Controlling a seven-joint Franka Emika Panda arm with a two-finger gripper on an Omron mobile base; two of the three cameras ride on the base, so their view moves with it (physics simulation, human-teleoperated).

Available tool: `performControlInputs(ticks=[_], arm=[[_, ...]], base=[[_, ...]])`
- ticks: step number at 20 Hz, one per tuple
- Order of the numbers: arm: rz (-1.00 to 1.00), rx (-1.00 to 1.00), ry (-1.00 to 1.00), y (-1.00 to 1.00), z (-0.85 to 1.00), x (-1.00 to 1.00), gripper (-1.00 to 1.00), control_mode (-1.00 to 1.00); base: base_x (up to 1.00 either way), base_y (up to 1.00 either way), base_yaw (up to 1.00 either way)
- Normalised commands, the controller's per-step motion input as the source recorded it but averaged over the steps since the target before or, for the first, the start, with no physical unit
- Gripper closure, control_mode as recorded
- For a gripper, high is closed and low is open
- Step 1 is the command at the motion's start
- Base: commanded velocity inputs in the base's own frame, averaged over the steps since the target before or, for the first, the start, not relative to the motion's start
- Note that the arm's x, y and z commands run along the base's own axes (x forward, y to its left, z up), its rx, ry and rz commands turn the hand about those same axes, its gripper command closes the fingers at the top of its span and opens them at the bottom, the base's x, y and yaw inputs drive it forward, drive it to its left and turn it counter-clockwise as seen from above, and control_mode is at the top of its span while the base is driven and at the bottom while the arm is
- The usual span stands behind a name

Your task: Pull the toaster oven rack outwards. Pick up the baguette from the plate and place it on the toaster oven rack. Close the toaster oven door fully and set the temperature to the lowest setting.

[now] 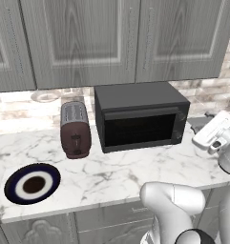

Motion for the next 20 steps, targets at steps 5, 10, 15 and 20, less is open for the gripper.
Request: performControlInputs(ticks=[5,10,15,20], arm=[[-0.05,0.41,0.26,-0.10,-0.01,0.01,-1.00,-1.00],[0.00,0.29,0.33,-0.01,-0.04,0.00,-1.00,-1.00],[0.00,0.23,0.27,-0.02,-0.09,0.12,-1.00,-1.00],[0.00,0.18,-0.01,-0.30,-0.32,0.18,-1.00,-1.00]], base=[[0.00,0.00,0.00],[0.00,0.00,0.00],[0.00,0.00,0.00],[0.00,0.00,0.00]])
